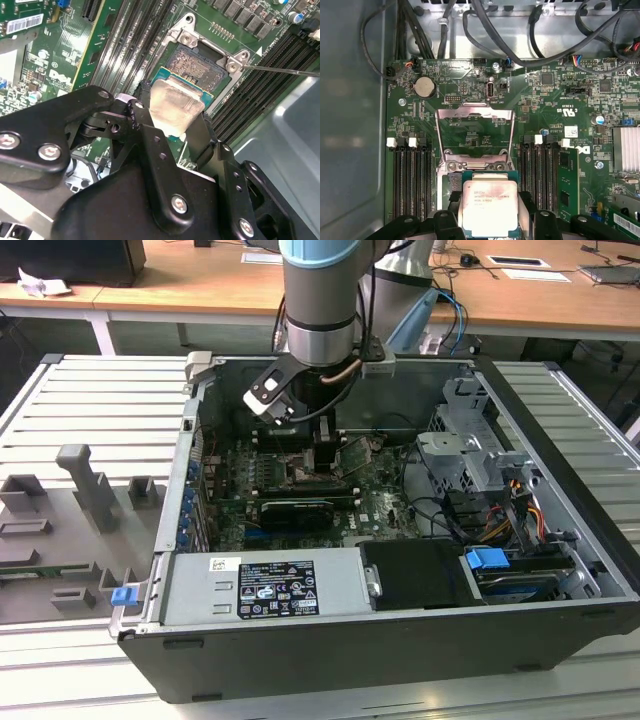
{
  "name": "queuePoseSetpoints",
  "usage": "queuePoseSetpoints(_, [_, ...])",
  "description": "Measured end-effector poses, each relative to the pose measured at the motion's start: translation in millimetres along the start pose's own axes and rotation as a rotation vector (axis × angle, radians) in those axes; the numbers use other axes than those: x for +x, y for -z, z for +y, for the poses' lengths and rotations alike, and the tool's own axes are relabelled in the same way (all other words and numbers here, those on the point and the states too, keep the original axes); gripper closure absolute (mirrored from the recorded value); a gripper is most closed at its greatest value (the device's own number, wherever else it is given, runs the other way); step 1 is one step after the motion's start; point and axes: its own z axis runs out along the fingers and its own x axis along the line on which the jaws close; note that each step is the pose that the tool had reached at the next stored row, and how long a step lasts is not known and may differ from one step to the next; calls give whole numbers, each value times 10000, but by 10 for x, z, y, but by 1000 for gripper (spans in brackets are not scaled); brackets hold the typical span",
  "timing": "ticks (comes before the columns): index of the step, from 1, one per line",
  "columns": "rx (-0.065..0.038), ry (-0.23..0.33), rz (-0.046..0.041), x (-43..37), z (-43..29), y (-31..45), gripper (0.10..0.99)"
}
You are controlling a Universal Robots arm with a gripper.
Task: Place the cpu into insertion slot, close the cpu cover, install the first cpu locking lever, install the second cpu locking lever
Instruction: 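Place the cpu into insertion slot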
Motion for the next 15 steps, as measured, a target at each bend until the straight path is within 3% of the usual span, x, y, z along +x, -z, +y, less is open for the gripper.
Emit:
queuePoseSetpoints(10, [3,149,20,62,-116,-155,557])
queuePoseSetpoints(15, [3,152,20,86,-127,-226,557])
